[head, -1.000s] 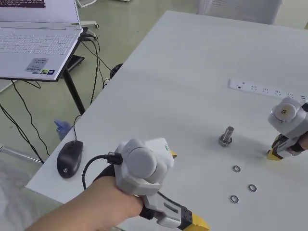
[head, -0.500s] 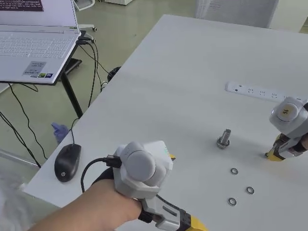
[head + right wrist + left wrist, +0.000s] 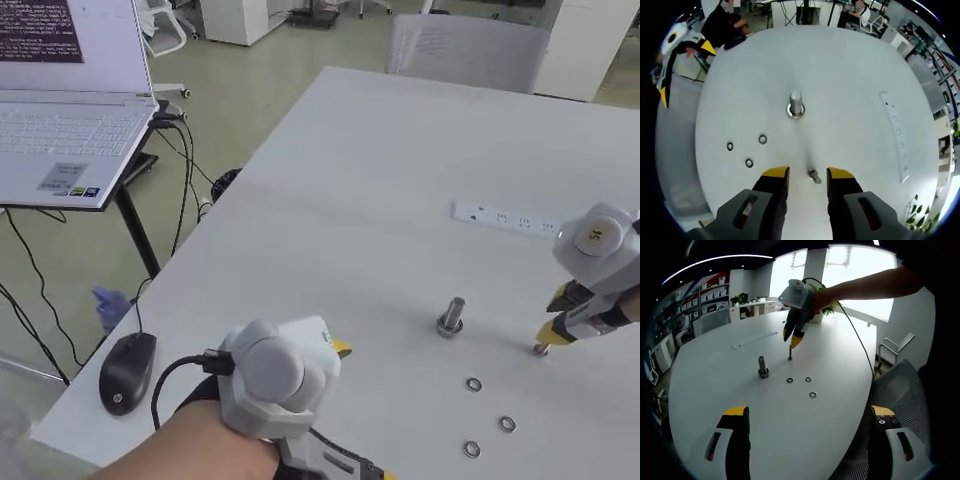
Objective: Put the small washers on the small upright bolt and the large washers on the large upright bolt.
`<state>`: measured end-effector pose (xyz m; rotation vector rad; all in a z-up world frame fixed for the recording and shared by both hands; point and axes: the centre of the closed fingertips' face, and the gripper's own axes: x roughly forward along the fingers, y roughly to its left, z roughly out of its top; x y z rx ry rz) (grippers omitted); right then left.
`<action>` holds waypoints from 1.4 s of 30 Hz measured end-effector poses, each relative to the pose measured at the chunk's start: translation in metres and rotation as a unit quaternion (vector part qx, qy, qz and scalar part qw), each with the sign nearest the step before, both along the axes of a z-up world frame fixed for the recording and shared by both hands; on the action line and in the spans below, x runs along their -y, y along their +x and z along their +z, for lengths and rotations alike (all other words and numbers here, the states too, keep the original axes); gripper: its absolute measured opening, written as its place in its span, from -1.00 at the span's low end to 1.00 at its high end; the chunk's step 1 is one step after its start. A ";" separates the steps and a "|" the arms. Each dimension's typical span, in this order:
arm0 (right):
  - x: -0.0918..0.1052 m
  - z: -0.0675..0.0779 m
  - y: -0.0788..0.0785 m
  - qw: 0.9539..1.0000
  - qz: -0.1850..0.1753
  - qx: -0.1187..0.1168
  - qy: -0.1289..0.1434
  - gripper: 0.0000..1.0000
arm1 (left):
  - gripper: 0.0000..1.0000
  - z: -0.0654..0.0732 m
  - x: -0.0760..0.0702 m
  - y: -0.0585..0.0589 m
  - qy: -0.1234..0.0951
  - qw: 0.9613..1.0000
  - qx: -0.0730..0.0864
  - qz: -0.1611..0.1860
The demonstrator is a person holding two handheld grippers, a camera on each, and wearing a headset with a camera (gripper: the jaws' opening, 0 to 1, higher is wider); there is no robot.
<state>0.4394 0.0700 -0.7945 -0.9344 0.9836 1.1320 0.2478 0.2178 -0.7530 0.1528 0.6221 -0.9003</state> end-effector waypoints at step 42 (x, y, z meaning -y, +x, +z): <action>-0.004 -0.036 -0.102 0.998 0.022 -0.047 0.022 -0.39 | 0.97 -0.009 -0.002 -0.006 0.011 1.000 -0.001 -0.005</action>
